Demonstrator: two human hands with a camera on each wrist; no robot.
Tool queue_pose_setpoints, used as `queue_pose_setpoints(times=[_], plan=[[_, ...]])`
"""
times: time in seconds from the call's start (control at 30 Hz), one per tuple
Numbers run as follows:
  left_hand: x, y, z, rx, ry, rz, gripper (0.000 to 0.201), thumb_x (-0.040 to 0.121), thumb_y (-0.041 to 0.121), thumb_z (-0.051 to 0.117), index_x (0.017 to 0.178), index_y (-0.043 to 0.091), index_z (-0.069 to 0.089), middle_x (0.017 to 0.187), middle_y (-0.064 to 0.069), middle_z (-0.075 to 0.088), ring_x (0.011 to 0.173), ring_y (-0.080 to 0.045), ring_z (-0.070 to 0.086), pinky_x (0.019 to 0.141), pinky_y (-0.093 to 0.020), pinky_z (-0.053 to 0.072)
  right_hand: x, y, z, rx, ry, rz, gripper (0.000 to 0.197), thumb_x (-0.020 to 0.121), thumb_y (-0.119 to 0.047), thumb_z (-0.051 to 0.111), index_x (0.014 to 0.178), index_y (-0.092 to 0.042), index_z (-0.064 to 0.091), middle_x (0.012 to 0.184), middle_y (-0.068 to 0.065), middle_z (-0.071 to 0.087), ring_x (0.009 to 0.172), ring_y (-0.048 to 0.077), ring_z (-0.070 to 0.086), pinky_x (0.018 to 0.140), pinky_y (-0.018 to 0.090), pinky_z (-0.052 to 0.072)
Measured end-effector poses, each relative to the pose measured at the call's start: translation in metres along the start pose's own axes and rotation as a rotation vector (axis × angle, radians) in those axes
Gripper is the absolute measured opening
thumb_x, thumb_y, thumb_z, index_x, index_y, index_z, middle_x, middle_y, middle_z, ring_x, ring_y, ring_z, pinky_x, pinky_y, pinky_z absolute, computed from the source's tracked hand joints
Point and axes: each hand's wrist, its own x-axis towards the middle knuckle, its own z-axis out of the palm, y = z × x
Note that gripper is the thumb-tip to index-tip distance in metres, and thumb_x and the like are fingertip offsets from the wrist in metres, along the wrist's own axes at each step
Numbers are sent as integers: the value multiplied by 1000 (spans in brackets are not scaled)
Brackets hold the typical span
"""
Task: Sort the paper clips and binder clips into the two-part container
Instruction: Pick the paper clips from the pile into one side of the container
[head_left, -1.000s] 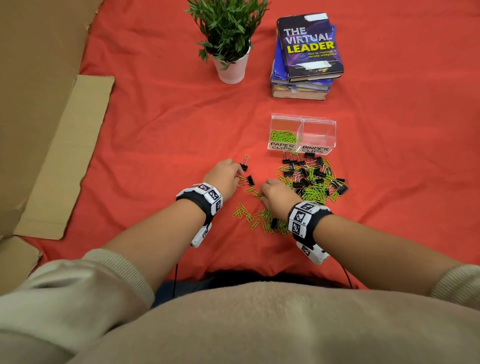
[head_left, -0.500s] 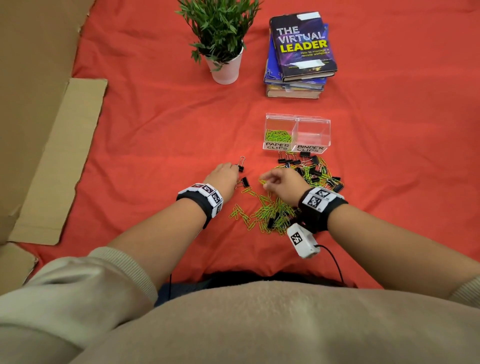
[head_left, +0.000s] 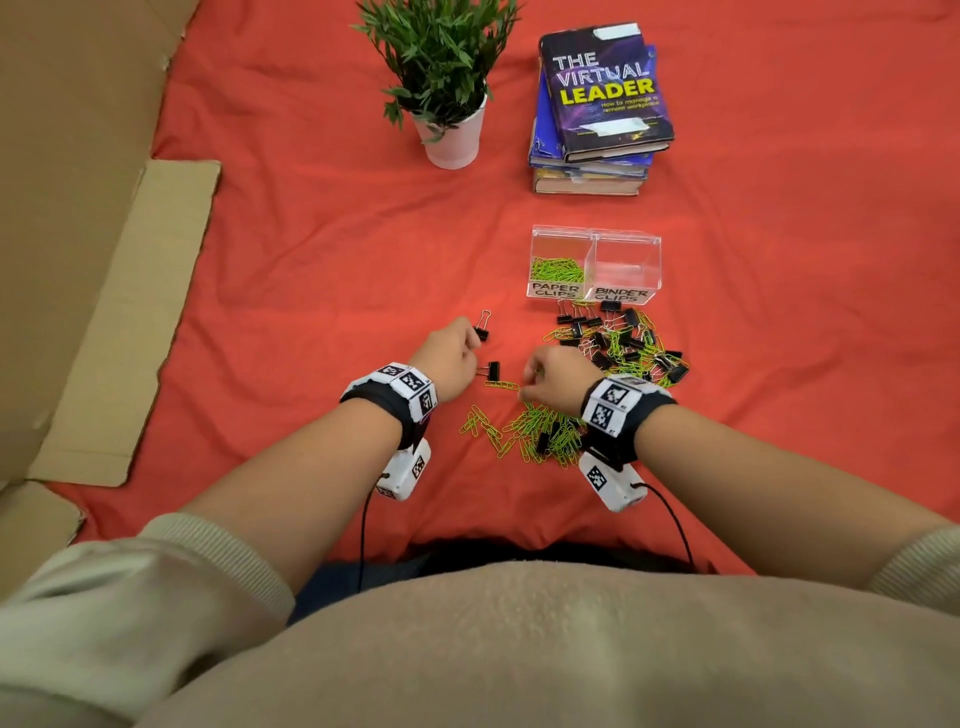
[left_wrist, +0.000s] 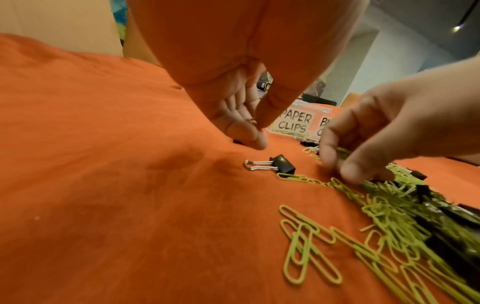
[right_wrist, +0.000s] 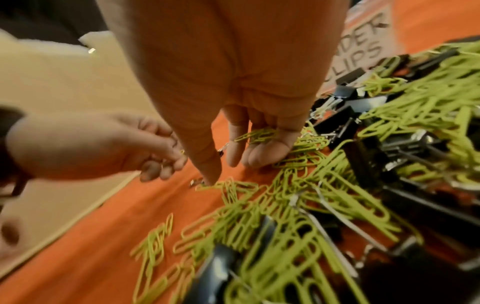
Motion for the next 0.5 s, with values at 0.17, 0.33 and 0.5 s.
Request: queue_pose_setpoints(times=[0.17, 0.33, 0.5], plan=[[-8, 9, 13, 150, -127, 90, 22, 92, 8, 37, 105, 11, 55, 94, -10, 62, 87, -31, 59, 77, -35, 47, 2, 0, 15, -221, -8, -48, 35, 80, -23, 73, 107, -4, 62, 109, 12, 60, 100, 27, 60, 88, 35, 51], [-8, 12, 34, 423, -145, 191, 19, 95, 22, 45, 109, 11, 52, 113, -13, 54, 104, -35, 56, 86, -44, 46, 0, 1, 20, -221, -10, 7, 27, 85, -16, 66, 108, -3, 62, 107, 15, 64, 99, 30, 62, 87, 37, 53], [-9, 13, 39, 558, -134, 259, 22, 94, 20, 52, 110, 5, 50, 114, -14, 50, 108, -35, 55, 84, -45, 44, -2, -2, 22, -224, -19, 36, 23, 87, -9, 56, 108, -3, 62, 108, 15, 64, 99, 31, 62, 86, 36, 53]])
